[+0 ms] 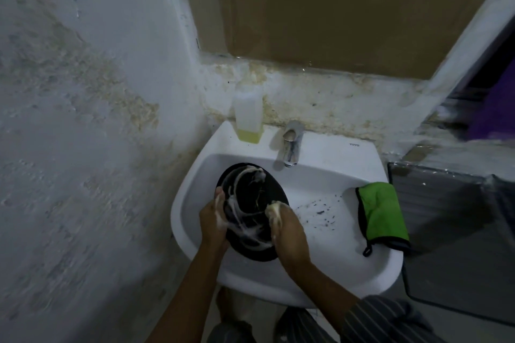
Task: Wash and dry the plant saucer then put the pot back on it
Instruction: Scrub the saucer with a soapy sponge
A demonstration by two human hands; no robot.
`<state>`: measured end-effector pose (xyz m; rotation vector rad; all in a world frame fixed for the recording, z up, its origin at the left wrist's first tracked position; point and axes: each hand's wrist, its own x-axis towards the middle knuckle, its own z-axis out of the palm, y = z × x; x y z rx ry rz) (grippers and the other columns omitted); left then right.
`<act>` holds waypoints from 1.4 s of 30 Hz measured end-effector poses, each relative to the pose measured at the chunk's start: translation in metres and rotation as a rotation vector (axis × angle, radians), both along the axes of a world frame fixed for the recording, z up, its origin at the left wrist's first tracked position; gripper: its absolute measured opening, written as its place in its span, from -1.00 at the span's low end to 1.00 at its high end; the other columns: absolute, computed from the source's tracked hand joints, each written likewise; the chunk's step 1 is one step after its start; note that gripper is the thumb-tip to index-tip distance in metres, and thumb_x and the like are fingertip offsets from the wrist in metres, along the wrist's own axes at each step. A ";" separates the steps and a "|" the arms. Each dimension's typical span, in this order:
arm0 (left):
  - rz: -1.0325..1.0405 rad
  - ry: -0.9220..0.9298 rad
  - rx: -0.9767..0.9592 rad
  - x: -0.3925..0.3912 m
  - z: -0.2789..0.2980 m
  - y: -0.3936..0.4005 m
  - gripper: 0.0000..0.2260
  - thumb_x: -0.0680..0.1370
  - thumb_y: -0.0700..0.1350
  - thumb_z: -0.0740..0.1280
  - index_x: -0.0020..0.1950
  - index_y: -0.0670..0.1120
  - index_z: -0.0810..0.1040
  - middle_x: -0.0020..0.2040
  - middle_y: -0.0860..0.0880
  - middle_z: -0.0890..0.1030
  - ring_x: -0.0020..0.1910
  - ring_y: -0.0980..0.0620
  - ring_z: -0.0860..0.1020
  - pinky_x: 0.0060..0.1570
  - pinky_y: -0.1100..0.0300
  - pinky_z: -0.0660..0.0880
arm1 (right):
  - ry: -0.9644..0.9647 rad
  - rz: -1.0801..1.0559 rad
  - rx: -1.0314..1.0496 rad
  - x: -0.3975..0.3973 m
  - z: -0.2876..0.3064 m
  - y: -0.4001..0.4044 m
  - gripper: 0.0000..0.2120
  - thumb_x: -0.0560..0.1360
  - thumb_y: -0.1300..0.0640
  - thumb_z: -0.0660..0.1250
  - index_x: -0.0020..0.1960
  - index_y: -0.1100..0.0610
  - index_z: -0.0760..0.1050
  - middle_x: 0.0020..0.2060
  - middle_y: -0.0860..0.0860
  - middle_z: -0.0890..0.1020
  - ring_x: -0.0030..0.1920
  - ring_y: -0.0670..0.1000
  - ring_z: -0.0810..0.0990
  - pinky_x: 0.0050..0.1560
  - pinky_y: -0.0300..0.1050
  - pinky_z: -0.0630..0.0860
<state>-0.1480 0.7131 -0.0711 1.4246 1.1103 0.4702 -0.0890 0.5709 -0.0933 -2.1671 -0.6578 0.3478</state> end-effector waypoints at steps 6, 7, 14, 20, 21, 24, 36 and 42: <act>-0.022 -0.050 0.031 0.001 0.004 0.002 -0.63 0.62 -0.21 0.16 0.41 -0.32 0.29 0.39 -0.27 0.39 0.37 -0.17 0.38 0.24 0.30 0.33 | -0.324 0.322 0.100 0.002 0.030 0.036 -0.73 0.56 0.17 0.21 0.19 0.27 0.51 0.15 0.23 0.58 0.21 0.16 0.54 0.25 -0.05 0.41; -0.015 -0.072 0.023 0.000 0.007 -0.001 -0.63 0.62 -0.24 0.16 0.41 -0.31 0.29 0.40 -0.25 0.38 0.35 -0.14 0.40 0.18 0.38 0.35 | -0.206 0.212 0.074 0.013 0.027 0.033 -0.74 0.59 0.11 0.19 0.18 0.22 0.50 0.14 0.20 0.57 0.18 0.15 0.53 0.19 -0.12 0.38; 0.132 -0.172 -0.107 0.003 0.004 -0.015 -0.67 0.62 -0.08 0.19 0.29 -0.25 0.48 0.21 -0.20 0.57 0.17 -0.14 0.54 -0.17 0.37 0.49 | -0.093 -0.038 -0.090 0.022 0.017 0.037 -0.67 0.62 0.11 0.08 0.26 0.26 0.44 0.22 0.27 0.52 0.27 0.24 0.47 0.21 0.00 0.38; 0.180 -0.214 -0.182 0.002 -0.002 -0.013 -0.67 0.63 -0.06 0.14 0.31 -0.20 0.46 0.16 -0.13 0.56 0.12 -0.13 0.54 -0.09 0.27 0.51 | -0.428 0.313 0.098 0.013 0.033 0.062 -0.58 0.60 0.02 0.08 0.21 0.30 0.51 0.12 0.24 0.61 0.16 0.20 0.58 0.24 0.01 0.45; 0.217 -0.269 -0.249 0.000 0.000 -0.016 -0.67 0.62 -0.03 0.17 0.30 -0.15 0.48 0.13 -0.04 0.57 0.08 -0.08 0.56 -0.10 0.25 0.52 | -0.377 0.227 0.052 0.025 0.031 0.056 -0.54 0.62 -0.01 0.01 0.20 0.30 0.51 0.12 0.24 0.60 0.16 0.20 0.58 0.23 -0.01 0.44; 0.249 -0.444 -0.409 -0.007 0.002 -0.026 -0.80 0.59 -0.03 0.22 0.08 -0.06 0.60 0.00 0.01 0.66 0.05 -0.06 0.59 -0.12 0.17 0.57 | -0.148 -0.097 0.012 0.057 0.011 0.030 -0.69 0.62 0.01 0.09 0.03 0.20 0.50 0.00 0.16 0.59 0.05 0.16 0.53 0.09 0.00 0.39; 0.049 -0.472 -0.543 -0.016 -0.021 -0.012 -0.64 0.64 -0.02 0.08 0.35 -0.14 0.43 0.24 -0.14 0.55 0.20 -0.16 0.52 0.21 -0.11 0.45 | 1.029 -0.520 0.634 0.083 -0.002 -0.019 -0.61 0.53 -0.01 0.31 0.30 0.13 0.43 0.20 0.21 0.54 0.14 0.20 0.56 0.22 0.15 0.48; -0.091 -0.107 -0.315 0.004 -0.015 0.013 -0.57 0.62 0.08 0.10 0.09 -0.23 0.58 -0.07 -0.17 0.65 -0.14 -0.11 0.63 -0.21 0.11 0.57 | 0.720 -0.506 0.481 0.102 0.001 -0.029 -0.90 0.48 0.11 0.39 -0.09 0.14 0.57 -0.04 0.24 0.63 -0.10 0.12 0.59 -0.09 -0.02 0.50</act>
